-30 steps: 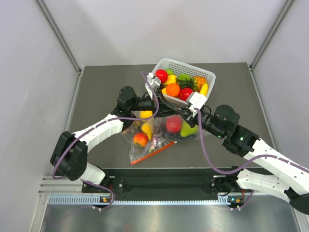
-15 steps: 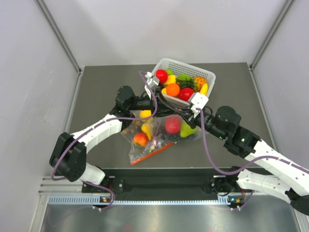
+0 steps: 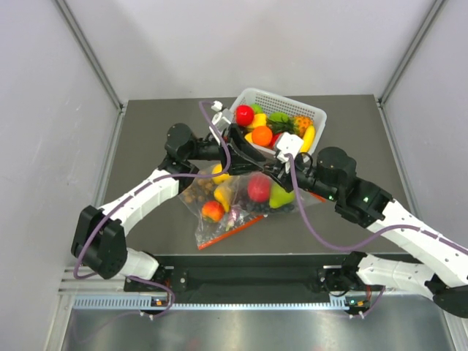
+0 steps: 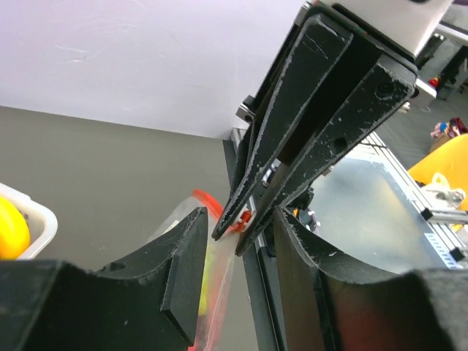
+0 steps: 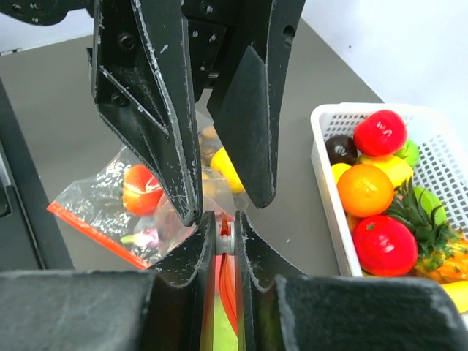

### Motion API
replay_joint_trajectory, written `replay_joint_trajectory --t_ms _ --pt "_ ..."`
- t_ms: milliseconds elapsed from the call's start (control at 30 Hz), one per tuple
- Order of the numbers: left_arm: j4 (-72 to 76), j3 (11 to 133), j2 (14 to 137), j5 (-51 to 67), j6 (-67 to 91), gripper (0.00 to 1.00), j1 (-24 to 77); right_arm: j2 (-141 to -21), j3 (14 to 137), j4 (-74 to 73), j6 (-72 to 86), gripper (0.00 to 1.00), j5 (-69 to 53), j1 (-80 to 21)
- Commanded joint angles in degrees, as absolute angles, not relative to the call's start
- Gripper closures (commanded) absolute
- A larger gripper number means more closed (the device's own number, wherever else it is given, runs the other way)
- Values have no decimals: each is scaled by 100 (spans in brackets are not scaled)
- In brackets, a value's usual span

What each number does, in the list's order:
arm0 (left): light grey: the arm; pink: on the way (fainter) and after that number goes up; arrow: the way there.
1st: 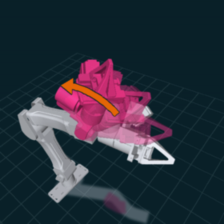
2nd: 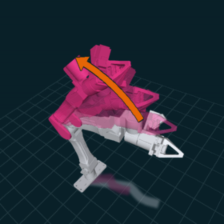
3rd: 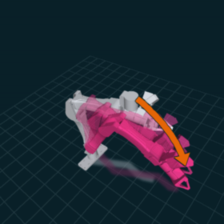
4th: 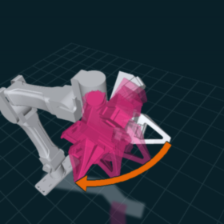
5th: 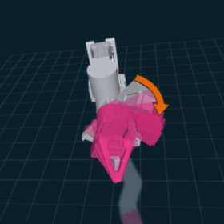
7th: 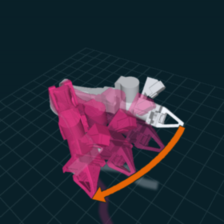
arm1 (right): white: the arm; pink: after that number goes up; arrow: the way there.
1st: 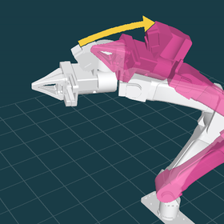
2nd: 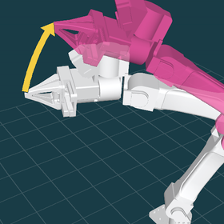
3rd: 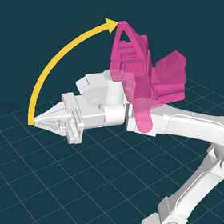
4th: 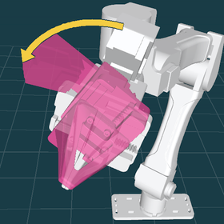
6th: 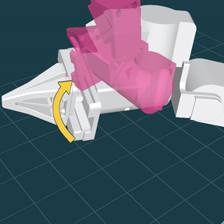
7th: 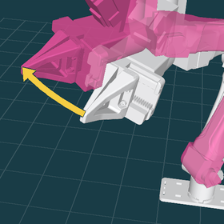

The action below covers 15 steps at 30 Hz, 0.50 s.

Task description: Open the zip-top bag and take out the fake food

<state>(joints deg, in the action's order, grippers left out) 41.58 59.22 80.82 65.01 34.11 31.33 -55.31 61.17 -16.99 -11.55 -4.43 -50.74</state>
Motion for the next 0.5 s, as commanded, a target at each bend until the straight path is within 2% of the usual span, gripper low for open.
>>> replay_joint_trajectory --t_ms 0,167,267,467 --pt "4333 6117 7963 6881 3235 53 3146 -5546 6539 -1705 -1187 100 -642 -4984" --pt "2905 6214 7823 7207 2025 51 3146 -5520 6662 -1793 -1125 100 -790 -4834" --pt "2672 6188 7735 7295 1767 49 3146 -5502 6706 -1837 -1072 100 -975 -4702" --pt "1136 6573 7673 6619 590 47 3295 -5484 6706 -1863 -1046 100 -1151 -4641"
